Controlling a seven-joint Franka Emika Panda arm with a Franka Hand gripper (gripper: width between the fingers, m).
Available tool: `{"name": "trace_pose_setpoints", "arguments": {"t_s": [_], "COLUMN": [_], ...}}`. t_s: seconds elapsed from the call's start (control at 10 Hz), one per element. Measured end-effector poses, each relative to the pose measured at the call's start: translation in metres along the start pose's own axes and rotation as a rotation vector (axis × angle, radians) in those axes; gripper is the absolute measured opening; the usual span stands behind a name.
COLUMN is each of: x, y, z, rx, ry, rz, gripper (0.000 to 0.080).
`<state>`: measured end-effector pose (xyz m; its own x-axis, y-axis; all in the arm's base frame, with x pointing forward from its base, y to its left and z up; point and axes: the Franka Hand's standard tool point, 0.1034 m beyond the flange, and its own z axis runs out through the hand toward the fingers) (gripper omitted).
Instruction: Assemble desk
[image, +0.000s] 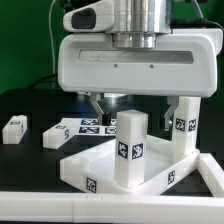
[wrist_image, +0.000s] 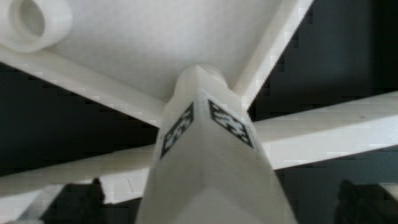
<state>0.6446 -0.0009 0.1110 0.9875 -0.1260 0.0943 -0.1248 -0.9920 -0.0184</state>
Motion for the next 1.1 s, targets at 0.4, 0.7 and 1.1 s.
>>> {"name": "trace_pose_setpoints", "arguments": {"t_s": [0.4,0.7,1.1], "x": [-0.0002,0.0002,-0.0004], "y": [-0.0008,0.0027,0.0049], "z": [0.0003,0.0004,0.0004], "rx": [-0.008,-0.009,-0.012], "ry": [0.0,-0.001,-0.005], "rz": [-0.295,-0.421,-0.428], "gripper": [0.0649,0.0524,0.0348]}}
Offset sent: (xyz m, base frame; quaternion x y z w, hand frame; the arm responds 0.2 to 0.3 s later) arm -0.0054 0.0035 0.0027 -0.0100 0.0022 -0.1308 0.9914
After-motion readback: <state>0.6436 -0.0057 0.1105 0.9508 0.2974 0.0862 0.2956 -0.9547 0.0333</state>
